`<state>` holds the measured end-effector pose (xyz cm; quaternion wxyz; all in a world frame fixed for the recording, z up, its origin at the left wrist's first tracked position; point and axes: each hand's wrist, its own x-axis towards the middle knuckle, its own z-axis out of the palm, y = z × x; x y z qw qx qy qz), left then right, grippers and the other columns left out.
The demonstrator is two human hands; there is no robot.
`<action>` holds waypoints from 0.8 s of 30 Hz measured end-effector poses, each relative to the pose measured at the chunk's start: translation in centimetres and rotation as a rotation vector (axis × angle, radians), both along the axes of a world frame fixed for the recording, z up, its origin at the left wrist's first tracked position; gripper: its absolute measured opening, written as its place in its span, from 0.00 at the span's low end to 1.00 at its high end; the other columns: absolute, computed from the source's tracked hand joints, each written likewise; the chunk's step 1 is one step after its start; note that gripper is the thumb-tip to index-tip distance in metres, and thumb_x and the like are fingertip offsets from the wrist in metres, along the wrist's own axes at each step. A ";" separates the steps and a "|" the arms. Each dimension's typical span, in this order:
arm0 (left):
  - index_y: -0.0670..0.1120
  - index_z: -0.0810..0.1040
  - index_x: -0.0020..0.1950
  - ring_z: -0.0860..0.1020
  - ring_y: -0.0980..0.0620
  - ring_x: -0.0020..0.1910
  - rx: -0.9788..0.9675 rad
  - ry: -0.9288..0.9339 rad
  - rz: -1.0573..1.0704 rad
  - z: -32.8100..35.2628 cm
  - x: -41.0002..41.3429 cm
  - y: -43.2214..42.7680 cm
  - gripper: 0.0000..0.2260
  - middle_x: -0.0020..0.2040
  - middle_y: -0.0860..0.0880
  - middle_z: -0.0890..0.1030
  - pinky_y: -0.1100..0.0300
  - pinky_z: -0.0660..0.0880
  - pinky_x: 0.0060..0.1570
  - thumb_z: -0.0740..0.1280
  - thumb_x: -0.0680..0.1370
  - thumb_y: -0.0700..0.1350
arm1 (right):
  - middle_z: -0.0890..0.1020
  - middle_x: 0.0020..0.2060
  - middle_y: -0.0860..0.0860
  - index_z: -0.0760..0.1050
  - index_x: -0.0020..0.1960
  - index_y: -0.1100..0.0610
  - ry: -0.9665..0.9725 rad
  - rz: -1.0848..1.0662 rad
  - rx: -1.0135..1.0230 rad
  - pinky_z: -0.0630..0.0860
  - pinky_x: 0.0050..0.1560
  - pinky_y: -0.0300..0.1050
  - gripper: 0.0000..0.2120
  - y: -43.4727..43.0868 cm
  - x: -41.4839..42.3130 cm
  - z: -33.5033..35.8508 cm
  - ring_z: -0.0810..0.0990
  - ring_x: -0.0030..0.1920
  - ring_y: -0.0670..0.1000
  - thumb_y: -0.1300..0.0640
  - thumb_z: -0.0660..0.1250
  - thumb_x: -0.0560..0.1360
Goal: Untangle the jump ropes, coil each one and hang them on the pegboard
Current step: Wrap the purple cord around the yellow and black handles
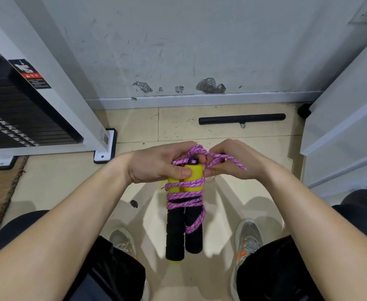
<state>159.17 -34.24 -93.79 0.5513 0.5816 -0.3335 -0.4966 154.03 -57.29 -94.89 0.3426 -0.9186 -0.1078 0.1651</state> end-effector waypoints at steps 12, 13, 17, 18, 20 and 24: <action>0.41 0.71 0.60 0.74 0.53 0.53 0.110 -0.083 -0.115 -0.5 -0.6 0.6 0.13 0.53 0.49 0.75 0.61 0.72 0.54 0.66 0.76 0.35 | 0.68 0.27 0.49 0.78 0.47 0.58 0.398 -0.166 0.550 0.63 0.28 0.41 0.05 -0.4 -0.7 1.7 0.63 0.27 0.48 0.65 0.66 0.79; 0.41 0.70 0.60 0.73 0.53 0.52 0.099 -0.070 -0.099 -0.5 -0.5 0.7 0.14 0.52 0.50 0.74 0.62 0.71 0.54 0.66 0.76 0.35 | 0.68 0.27 0.49 0.78 0.47 0.59 0.436 -0.207 0.687 0.62 0.28 0.40 0.07 -0.3 -0.8 1.7 0.63 0.27 0.48 0.67 0.64 0.79; 0.43 0.70 0.60 0.69 0.50 0.50 0.052 0.043 -0.020 -0.2 -0.2 1.2 0.19 0.51 0.48 0.71 0.59 0.69 0.50 0.74 0.74 0.44 | 0.76 0.31 0.53 0.83 0.47 0.61 0.584 -0.257 1.125 0.73 0.29 0.40 0.10 0.0 -0.9 1.7 0.73 0.28 0.48 0.67 0.65 0.70; 0.43 0.70 0.60 0.69 0.50 0.50 0.046 0.060 -0.003 -0.3 -0.3 1.3 0.20 0.51 0.48 0.71 0.60 0.70 0.49 0.75 0.74 0.45 | 0.79 0.34 0.54 0.84 0.48 0.61 0.628 -0.246 1.216 0.76 0.33 0.42 0.12 0.0 -0.9 1.6 0.76 0.31 0.50 0.65 0.67 0.66; 0.40 0.69 0.62 0.71 0.51 0.49 0.027 0.079 0.020 -0.4 -0.4 1.3 0.21 0.51 0.47 0.72 0.59 0.70 0.51 0.74 0.74 0.44 | 0.83 0.41 0.58 0.83 0.54 0.63 0.718 -0.187 1.379 0.81 0.44 0.48 0.20 0.2 -1.0 1.3 0.82 0.39 0.55 0.57 0.70 0.64; 0.33 0.60 0.72 0.69 0.44 0.59 0.013 0.114 0.053 -0.4 -0.5 1.3 0.34 0.60 0.39 0.71 0.47 0.65 0.62 0.74 0.74 0.43 | 0.83 0.54 0.62 0.78 0.63 0.65 0.756 -0.026 1.524 0.79 0.58 0.52 0.30 0.3 -0.9 0.4 0.83 0.54 0.59 0.53 0.76 0.65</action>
